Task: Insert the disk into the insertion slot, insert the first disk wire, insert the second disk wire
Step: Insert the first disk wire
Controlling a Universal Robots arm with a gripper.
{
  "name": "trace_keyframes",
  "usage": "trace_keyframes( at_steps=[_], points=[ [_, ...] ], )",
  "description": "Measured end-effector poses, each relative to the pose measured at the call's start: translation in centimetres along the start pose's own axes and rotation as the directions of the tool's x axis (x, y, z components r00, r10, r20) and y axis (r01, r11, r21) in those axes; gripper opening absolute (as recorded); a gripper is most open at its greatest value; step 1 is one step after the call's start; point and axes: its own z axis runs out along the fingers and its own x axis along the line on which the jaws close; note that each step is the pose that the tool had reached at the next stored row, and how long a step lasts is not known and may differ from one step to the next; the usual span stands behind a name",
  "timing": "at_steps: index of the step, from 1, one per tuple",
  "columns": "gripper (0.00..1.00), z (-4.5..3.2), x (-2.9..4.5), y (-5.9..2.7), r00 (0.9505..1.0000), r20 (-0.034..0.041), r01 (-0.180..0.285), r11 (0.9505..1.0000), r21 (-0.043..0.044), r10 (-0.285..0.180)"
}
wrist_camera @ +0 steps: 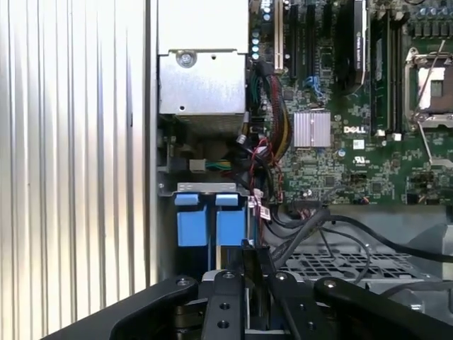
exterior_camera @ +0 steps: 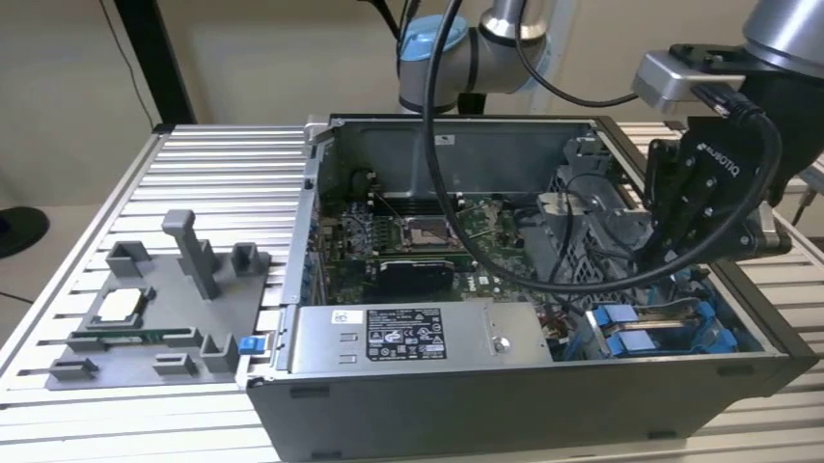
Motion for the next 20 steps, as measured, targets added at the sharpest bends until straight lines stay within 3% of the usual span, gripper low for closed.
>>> trace_keyframes(
  at_steps=[2, 3, 11, 20],
  points=[
    [0.00, 0.00, 0.08, -0.01, 0.9996, -0.0299, -0.002, 1.0000, 0.0010, 0.002],
    [0.00, 0.02, 0.11, -0.02, 0.9992, -0.0399, -0.003, 1.0000, 0.0013, 0.003],
    [0.00, 0.01, 0.18, -0.03, 0.9991, -0.0413, -0.003, 1.0000, 0.0013, 0.003],
    [0.00, 0.08, 0.78, -0.19, 0.9991, -0.0421, -0.003, 1.0000, 0.0014, 0.003]
  ],
)
